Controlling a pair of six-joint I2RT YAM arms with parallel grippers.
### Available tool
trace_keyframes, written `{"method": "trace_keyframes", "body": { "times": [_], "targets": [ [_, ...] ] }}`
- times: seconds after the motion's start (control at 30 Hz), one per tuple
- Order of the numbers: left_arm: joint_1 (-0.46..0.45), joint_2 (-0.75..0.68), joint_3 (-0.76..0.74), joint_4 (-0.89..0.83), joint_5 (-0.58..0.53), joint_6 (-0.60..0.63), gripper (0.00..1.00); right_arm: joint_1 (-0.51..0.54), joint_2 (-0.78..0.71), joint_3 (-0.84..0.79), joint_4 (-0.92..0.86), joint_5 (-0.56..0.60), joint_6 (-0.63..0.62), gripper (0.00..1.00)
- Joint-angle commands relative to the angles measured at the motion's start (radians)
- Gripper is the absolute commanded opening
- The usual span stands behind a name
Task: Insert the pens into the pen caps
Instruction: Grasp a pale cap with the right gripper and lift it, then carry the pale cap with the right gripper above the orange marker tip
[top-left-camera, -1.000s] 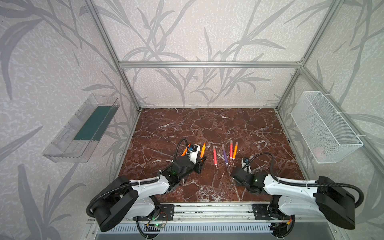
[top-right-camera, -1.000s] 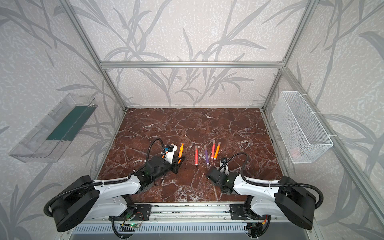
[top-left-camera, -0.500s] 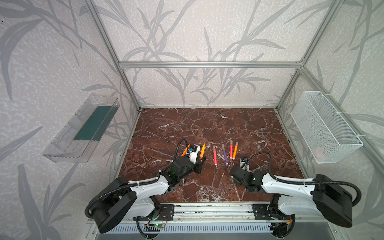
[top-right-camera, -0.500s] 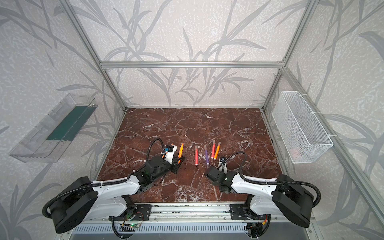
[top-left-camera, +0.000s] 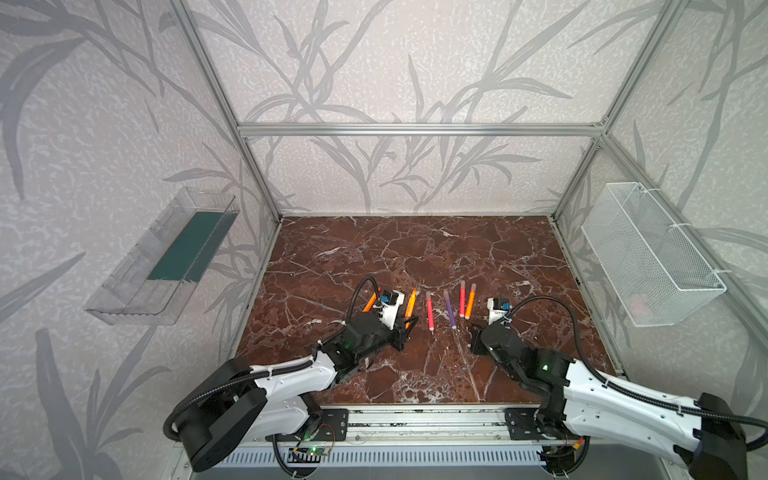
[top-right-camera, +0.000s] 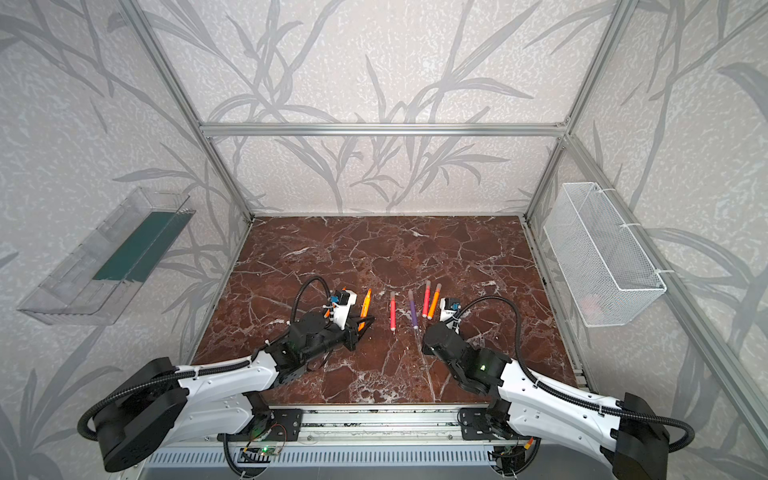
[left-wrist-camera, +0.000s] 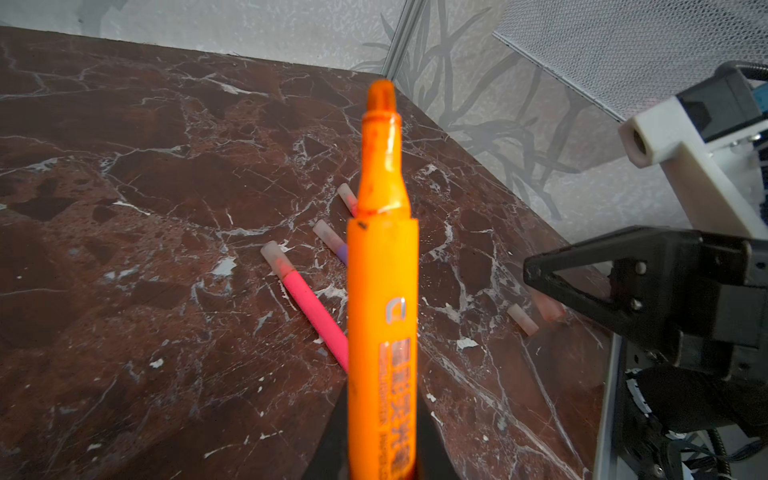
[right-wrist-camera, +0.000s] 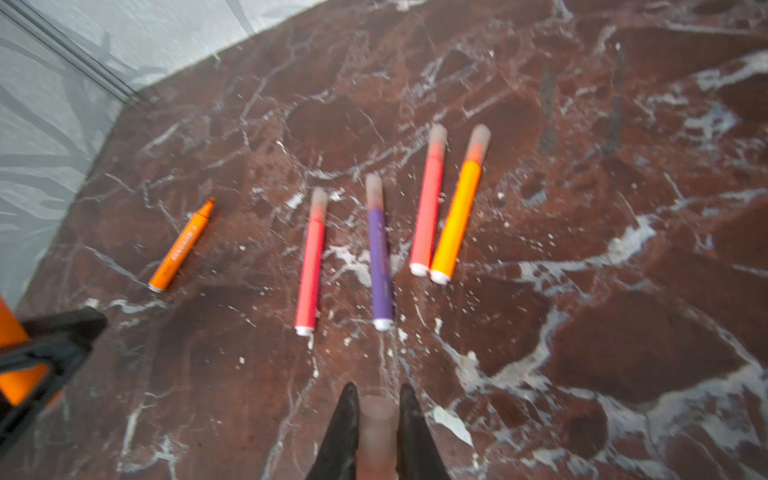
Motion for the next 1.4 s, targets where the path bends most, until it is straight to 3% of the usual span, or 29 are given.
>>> {"method": "trace_keyframes", "body": {
  "times": [0.0, 0.2, 0.37, 0.53, 0.87, 1.37],
  "targets": [
    [-0.013, -0.040, 0.012, 0.012, 0.041, -0.032, 0.00, -0.009, 0.019, 0.054, 0.193, -0.002, -0.081, 0.11],
    [-0.034, -0.060, 0.009, 0.015, 0.078, -0.084, 0.00, -0.009, 0.074, 0.058, 0.444, -0.064, -0.133, 0.12],
    [-0.040, -0.050, 0.023, 0.021, 0.097, -0.100, 0.00, -0.010, 0.115, 0.127, 0.457, -0.112, -0.150, 0.11],
    [-0.047, -0.027, 0.026, 0.047, 0.104, -0.105, 0.00, -0.009, 0.165, 0.124, 0.583, -0.125, -0.146, 0.11],
    [-0.052, -0.032, 0.028, 0.035, 0.086, -0.104, 0.00, -0.009, 0.250, 0.196, 0.607, -0.172, -0.140, 0.10],
    [-0.059, -0.074, 0.005, 0.029, 0.078, -0.107, 0.00, -0.010, 0.402, 0.312, 0.640, -0.135, -0.162, 0.08]
  ]
}}
